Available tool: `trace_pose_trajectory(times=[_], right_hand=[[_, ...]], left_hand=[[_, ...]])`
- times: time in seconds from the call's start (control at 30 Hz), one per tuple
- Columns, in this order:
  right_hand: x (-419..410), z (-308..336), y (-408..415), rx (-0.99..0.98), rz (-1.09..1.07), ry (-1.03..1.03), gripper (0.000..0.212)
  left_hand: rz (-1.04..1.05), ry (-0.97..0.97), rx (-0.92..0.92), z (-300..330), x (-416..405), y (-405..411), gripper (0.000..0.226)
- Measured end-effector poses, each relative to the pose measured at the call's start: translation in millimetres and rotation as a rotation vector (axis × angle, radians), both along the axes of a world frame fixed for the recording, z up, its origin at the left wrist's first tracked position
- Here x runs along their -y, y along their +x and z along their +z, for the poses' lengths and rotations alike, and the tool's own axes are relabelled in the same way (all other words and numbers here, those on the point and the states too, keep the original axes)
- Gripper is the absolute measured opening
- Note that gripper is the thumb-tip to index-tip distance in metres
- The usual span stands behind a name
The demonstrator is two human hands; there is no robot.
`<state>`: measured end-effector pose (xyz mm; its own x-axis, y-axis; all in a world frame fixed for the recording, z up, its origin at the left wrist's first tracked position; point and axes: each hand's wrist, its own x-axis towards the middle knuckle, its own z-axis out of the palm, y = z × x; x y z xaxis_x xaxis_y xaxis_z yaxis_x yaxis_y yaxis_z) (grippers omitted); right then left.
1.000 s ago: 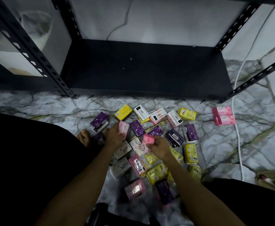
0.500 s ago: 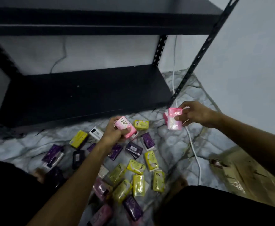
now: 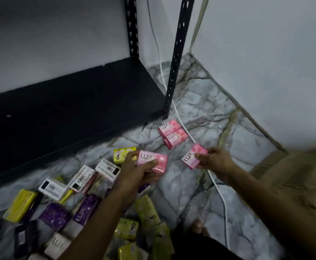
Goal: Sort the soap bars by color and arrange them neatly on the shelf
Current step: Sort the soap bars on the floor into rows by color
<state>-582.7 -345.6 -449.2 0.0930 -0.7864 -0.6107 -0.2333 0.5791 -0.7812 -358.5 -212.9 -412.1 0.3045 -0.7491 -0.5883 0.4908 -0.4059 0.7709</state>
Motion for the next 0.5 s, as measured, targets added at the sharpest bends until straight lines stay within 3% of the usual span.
trace_pose_trajectory(times=[0.17,0.3,0.5], right_hand=[[15,-70,20,0.020,-0.166,0.016,0.028],[23,-100,31,0.001,-0.258,-0.044,0.029],[33,-104,37,-0.371,-0.053,-0.221,0.035]], left_hand=[[0.072,0.087,-0.025,-61,33,-23,0.031],[0.115,0.123,0.059,-96,58,-37,0.028],[0.127,0.159,-0.043,-114,77,-50,0.026]])
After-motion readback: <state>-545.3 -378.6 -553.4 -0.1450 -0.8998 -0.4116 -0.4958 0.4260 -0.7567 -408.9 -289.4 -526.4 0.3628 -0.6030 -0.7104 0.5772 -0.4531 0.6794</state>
